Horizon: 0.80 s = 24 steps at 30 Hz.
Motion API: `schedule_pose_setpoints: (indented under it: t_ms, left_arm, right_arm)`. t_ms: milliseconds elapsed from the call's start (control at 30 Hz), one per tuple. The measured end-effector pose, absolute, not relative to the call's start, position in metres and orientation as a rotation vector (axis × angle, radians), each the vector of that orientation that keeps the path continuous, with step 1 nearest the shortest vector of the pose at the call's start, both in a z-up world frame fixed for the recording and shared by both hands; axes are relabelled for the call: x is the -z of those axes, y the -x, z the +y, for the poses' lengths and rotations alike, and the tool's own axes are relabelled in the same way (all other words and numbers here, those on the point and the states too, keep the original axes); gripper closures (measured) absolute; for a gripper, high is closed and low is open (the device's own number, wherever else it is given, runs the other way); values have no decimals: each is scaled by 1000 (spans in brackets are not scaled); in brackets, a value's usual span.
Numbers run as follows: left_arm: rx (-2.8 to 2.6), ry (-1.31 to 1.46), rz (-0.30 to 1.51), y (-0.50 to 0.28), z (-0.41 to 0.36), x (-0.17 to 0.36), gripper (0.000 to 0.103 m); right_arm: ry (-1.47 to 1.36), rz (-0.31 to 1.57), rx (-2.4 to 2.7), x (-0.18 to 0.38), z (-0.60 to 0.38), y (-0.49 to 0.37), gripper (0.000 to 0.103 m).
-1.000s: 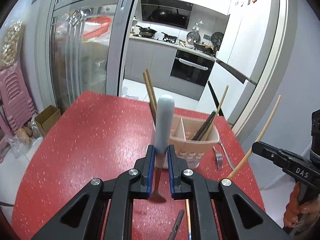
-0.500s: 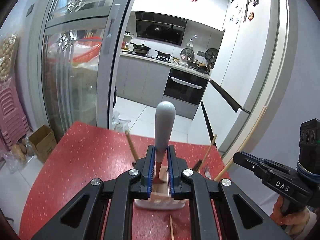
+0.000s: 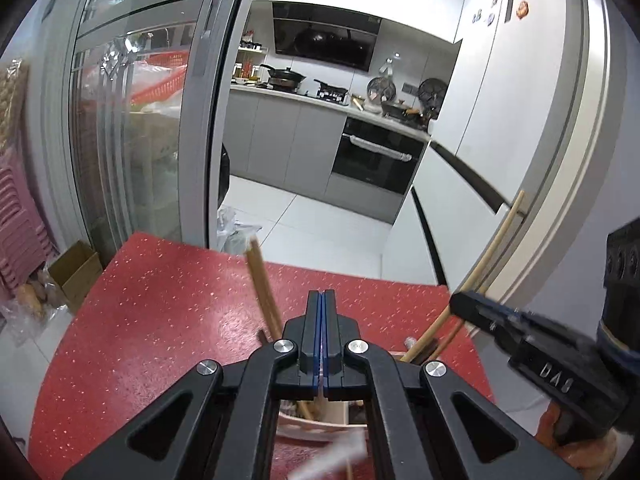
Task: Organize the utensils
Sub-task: 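Lower both utensils into the holder and open both grippers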
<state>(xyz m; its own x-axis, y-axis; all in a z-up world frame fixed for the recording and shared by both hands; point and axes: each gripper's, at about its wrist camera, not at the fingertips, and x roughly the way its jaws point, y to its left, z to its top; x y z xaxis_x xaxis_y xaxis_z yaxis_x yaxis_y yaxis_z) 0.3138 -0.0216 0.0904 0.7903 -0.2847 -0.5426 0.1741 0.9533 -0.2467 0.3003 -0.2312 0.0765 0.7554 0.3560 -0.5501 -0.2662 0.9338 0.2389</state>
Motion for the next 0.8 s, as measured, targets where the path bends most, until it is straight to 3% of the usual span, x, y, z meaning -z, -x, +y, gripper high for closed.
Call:
schedule_pose_setpoints:
  t_ms: [733, 800]
  left_arm:
    - [180, 37, 755, -282, -20, -21, 81]
    - [178, 12, 771, -278, -23, -14, 81]
  right_arm:
    - [-215, 803, -375, -6, -243, -299, 96]
    - [-221, 826, -380, -5, -245, -298, 92]
